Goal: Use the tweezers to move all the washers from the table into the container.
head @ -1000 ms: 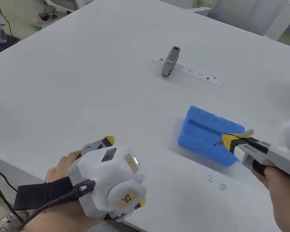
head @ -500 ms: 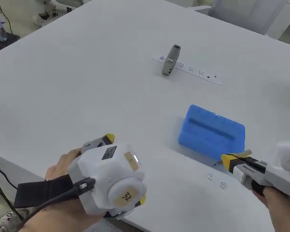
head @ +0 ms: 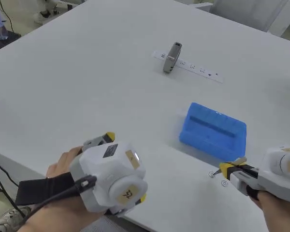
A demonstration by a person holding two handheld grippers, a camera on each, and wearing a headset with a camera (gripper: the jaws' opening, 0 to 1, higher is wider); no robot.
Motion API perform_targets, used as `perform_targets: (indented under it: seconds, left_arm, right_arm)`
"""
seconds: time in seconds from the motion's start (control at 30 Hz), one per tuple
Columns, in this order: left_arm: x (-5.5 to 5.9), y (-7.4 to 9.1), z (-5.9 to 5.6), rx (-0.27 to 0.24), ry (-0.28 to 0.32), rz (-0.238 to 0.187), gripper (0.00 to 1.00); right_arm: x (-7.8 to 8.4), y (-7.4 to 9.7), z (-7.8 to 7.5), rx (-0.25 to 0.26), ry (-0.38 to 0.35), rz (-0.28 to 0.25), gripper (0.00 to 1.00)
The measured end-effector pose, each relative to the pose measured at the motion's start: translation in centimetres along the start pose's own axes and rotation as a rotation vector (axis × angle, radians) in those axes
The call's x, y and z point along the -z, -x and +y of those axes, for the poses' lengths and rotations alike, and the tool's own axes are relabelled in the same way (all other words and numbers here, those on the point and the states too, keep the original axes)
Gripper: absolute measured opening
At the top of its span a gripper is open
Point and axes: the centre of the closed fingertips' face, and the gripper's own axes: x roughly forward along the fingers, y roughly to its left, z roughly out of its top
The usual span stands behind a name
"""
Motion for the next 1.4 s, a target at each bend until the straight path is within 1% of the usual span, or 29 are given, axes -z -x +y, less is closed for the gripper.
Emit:
perform_targets:
  seconds: [0.1,0.13,0.27,0.37,0.57,0.7,0.93,1.13,1.23,1.4]
  left_arm:
    - [0.0,0.0,0.0,0.002,-0.003,0.002,0.86]
    - [0.0,0.0,-0.1,0.002,-0.004,0.003,0.86]
    - [0.1,-0.1,-0.1,0.004,-0.005,0.004,0.86]
    - [0.0,-0.1,-0.1,0.004,-0.007,0.003,0.86]
    - [0.0,-0.1,0.0,0.000,-0.006,0.000,0.86]
    - [0.0,0.0,0.1,-0.004,-0.003,-0.002,0.86]
    - [0.0,0.0,0.2,-0.007,-0.001,-0.002,0.86]
    - [0.0,0.0,0.2,-0.008,-0.002,-0.003,0.86]
    - [-0.1,0.0,0.2,-0.008,-0.002,-0.004,0.86]
    - [0.0,0.0,0.1,-0.007,-0.009,-0.001,0.86]
  right_arm:
    - [0.0,-0.1,0.0,0.003,0.001,0.002,0.03]
    - [-0.1,-0.2,0.1,0.003,0.006,-0.008,0.03]
    - [-0.2,-0.3,0.1,0.018,0.043,-0.023,0.03]
    - [-0.1,-0.2,0.2,0.027,0.050,-0.045,0.03]
    - [0.0,-0.1,0.0,0.044,0.051,-0.057,0.03]
    - [0.1,-0.1,-0.2,0.047,0.027,-0.040,0.02]
    - [-0.2,-0.1,0.1,0.037,0.029,-0.013,0.02]
    - [-1.6,0.8,0.3,0.020,0.013,-0.042,0.02]
    - [-2.9,1.3,0.6,0.010,0.014,-0.071,0.03]
    - [-4.9,2.1,0.5,0.010,0.002,-0.123,0.03]
